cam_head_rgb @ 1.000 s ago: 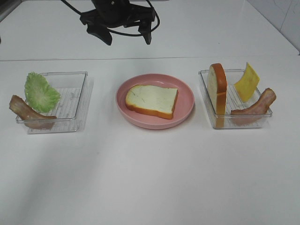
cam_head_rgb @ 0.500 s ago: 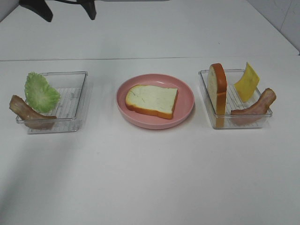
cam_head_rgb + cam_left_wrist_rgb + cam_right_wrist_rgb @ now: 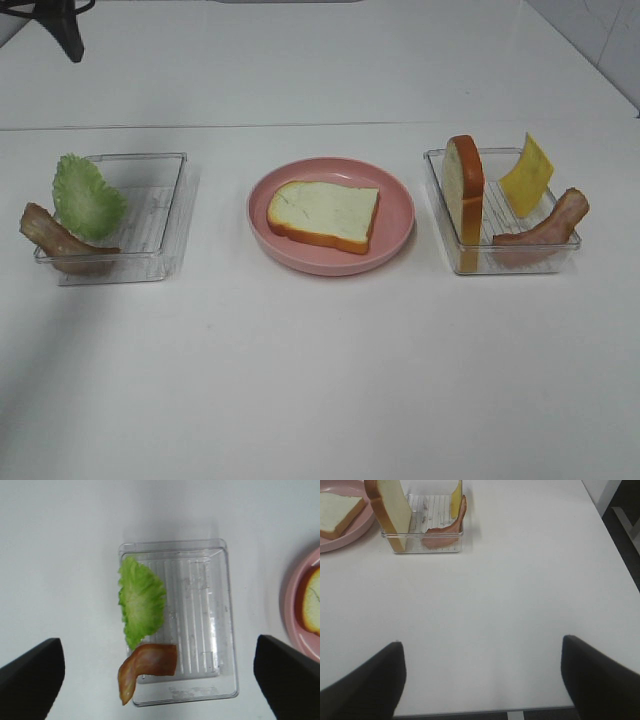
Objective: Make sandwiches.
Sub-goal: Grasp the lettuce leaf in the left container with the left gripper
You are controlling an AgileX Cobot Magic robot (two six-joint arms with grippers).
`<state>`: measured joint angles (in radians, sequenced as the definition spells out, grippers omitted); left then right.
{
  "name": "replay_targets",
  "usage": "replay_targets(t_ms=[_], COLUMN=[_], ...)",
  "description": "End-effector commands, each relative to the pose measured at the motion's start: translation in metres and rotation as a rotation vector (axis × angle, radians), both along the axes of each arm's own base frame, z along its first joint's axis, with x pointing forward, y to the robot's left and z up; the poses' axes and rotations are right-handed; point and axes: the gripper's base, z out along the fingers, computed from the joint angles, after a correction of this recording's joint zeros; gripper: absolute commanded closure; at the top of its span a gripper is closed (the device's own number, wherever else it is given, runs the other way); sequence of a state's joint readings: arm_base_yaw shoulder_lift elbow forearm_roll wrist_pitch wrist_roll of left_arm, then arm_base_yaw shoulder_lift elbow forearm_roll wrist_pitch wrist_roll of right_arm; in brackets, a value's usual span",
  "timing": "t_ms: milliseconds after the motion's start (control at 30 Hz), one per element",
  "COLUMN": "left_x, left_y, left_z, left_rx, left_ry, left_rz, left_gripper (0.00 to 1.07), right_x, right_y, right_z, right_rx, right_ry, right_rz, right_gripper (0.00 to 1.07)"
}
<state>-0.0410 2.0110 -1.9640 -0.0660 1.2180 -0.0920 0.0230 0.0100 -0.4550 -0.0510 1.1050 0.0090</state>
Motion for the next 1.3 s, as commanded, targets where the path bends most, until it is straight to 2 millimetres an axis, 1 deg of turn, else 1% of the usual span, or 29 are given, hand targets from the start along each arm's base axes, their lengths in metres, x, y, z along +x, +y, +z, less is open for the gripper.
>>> replay_targets(t_ms=[33, 67, 133, 233, 333, 400, 467, 500, 533, 567, 600, 633, 667, 700, 767, 800, 833, 867, 933, 967, 1000, 1033, 1200, 1300], left_x=[-0.013, -0.013, -0.013, -0.010, -0.009, 0.000, 0.002, 0.007, 0.007, 0.008, 0.013, 0.013, 0.015, 0.015, 0.023, 0.023, 0.025, 0.028, 0.030, 0.033, 0.033, 0.035, 0.039, 0.041], left_y=[0.016, 0.016, 0.025, 0.030, 0.030, 0.030, 0.029, 0.027, 0.027, 0.026, 0.025, 0.025, 0.025, 0.025, 0.023, 0.023, 0.023, 0.023, 0.023, 0.023, 0.023, 0.023, 0.024, 0.024], left_z=[-0.017, -0.017, -0.025, -0.031, -0.032, -0.043, -0.046, -0.056, -0.056, -0.061, -0.074, -0.074, -0.080, -0.080, -0.102, -0.102, -0.107, -0.117, -0.121, -0.130, -0.130, -0.135, -0.144, -0.151], left_rx=[0.008, 0.008, 0.011, 0.010, 0.011, 0.000, -0.008, -0.028, -0.028, -0.035, -0.046, -0.046, -0.053, -0.053, -0.078, -0.078, -0.083, -0.084, -0.082, -0.079, -0.079, -0.077, -0.074, -0.074], left_ry=[0.150, 0.150, 0.156, 0.132, 0.119, 0.089, 0.090, 0.097, 0.097, 0.104, 0.123, 0.123, 0.128, 0.128, 0.140, 0.140, 0.141, 0.146, 0.147, 0.147, 0.147, 0.140, 0.123, 0.126], left_rz=[0.004, 0.004, 0.014, 0.029, 0.029, 0.032, 0.033, 0.027, 0.027, 0.020, 0.004, 0.004, 0.000, 0.000, 0.010, 0.010, 0.013, 0.017, 0.012, 0.002, 0.002, 0.002, 0.008, 0.010], left_gripper=[0.12, 0.12, 0.12, 0.12, 0.12, 0.12, 0.12, 0.12, 0.12, 0.12, 0.12, 0.12, 0.12, 0.12, 0.12, 0.12, 0.12, 0.12, 0.12, 0.12, 0.12, 0.12, 0.13, 0.17], right_x=[0.001, 0.001, 0.001, 0.001, 0.001, 0.001, 0.001, 0.001, 0.001, 0.001, 0.001, 0.001, 0.001, 0.001, 0.001, 0.001, 0.001, 0.001, 0.001, 0.001, 0.001, 0.001, 0.001, 0.001], right_y=[0.000, 0.000, 0.000, 0.000, 0.000, 0.000, 0.000, 0.000, 0.000, 0.000, 0.000, 0.000, 0.000, 0.000, 0.000, 0.000, 0.000, 0.000, 0.000, 0.000, 0.000, 0.000, 0.000, 0.000], right_z=[0.000, 0.000, 0.000, 0.000, 0.000, 0.000, 0.000, 0.000, 0.000, 0.000, 0.000, 0.000, 0.000, 0.000, 0.000, 0.000, 0.000, 0.000, 0.000, 0.000, 0.000, 0.000, 0.000, 0.000], right_rx=[-0.007, -0.007, -0.007, -0.007, -0.007, -0.007, -0.007, -0.007, -0.007, -0.007, -0.007, -0.007, -0.007, -0.007, -0.007, -0.007, -0.007, -0.007, -0.007, -0.007, -0.007, -0.007, -0.007, -0.007], right_ry=[0.001, 0.001, 0.001, 0.001, 0.001, 0.001, 0.001, 0.001, 0.001, 0.001, 0.001, 0.001, 0.001, 0.001, 0.001, 0.001, 0.001, 0.001, 0.001, 0.001, 0.001, 0.001, 0.001, 0.001], right_rz=[0.000, 0.000, 0.000, 0.000, 0.000, 0.000, 0.000, 0.000, 0.000, 0.000, 0.000, 0.000, 0.000, 0.000, 0.000, 0.000, 0.000, 0.000, 0.000, 0.000, 0.000, 0.000, 0.000, 0.000], right_gripper=[0.25, 0.25, 0.25, 0.25, 0.25, 0.25, 0.25, 0.25, 0.25, 0.25, 0.25, 0.25, 0.25, 0.25, 0.25, 0.25, 0.25, 0.25, 0.25, 0.25, 0.25, 0.25, 0.25, 0.25])
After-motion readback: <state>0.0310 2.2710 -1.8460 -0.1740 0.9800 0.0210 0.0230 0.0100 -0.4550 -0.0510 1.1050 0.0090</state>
